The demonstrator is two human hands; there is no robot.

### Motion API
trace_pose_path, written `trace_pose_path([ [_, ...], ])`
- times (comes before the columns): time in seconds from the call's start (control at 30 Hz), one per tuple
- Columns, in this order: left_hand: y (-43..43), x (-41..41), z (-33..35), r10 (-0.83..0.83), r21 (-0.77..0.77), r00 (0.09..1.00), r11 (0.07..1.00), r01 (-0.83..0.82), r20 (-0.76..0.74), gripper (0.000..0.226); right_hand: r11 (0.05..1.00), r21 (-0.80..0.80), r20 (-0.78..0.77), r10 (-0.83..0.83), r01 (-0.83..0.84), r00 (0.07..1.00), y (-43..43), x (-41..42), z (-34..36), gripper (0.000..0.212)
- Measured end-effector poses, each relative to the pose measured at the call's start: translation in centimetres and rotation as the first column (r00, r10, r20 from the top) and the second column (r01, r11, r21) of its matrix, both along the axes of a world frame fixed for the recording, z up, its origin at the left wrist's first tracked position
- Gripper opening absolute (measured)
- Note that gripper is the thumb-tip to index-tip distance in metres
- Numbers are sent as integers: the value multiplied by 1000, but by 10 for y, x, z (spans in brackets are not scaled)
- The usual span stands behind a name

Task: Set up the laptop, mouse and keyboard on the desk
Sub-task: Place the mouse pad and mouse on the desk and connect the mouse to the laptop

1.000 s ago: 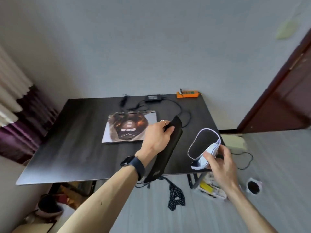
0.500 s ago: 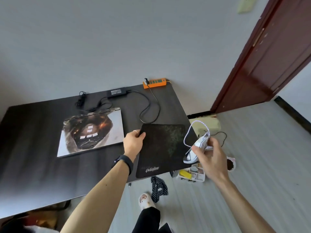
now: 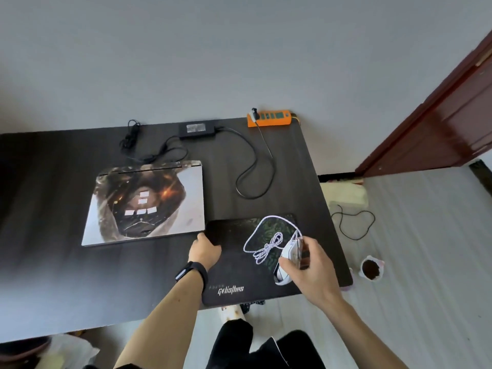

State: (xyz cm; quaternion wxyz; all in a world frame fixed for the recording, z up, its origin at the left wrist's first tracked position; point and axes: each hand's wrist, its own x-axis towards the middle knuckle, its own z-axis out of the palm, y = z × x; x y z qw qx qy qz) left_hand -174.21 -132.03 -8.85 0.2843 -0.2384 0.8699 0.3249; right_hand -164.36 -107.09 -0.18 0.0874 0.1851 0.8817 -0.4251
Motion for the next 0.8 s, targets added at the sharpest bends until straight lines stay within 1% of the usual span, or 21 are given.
trace_pose_path([
  [0.07,-5,12,-13,4,-54,994,999,2,107,61,1000,2,110,1,-2,994,3,-14,-20,60],
  [0.1,-7,19,-19,0,-79,991,997,10,135,62,1000,4,186,-3,2,983,6,-19,-31,59],
  [0.17,-9,28,-27,18,-88,990,996,-6,142,61,999,-19,335,-25,34,942,13,-28,-55,59],
  [0.23,-8,32,-32,61,-86,992,995,-52,111,61,995,-14,425,-86,102,901,22,-34,-78,68],
  [0.3,-4,34,-36,88,-101,992,992,-79,93,66,990,29,456,-136,138,880,29,-37,-97,75],
  [0.37,0,39,-34,109,-107,989,989,-98,101,75,985,72,462,-171,156,870,30,-38,-104,73],
  [0.43,4,41,-32,113,-117,985,988,-98,127,82,981,73,461,-192,178,866,33,-40,-109,70],
  [0.5,10,42,-31,111,-134,984,987,-92,140,87,980,-21,489,-163,199,857,40,-45,-111,70],
  [0.57,16,43,-30,106,-134,983,987,-87,147,86,956,-136,512,-156,259,845,52,-49,-109,66],
  [0.63,11,40,-30,122,-132,982,986,-103,144,80,931,-184,520,-180,315,835,64,-55,-108,56],
  [0.7,-1,37,-32,97,-157,985,985,-74,144,74,902,-242,540,-181,357,822,72,-62,-105,40],
  [0.73,-5,35,-33,81,-171,986,984,-55,149,72,885,-274,557,-172,376,812,74,-65,-104,36],
  [0.8,-5,34,-32,100,-173,985,982,-74,144,73,862,-323,590,-141,392,795,71,-68,-107,32],
])
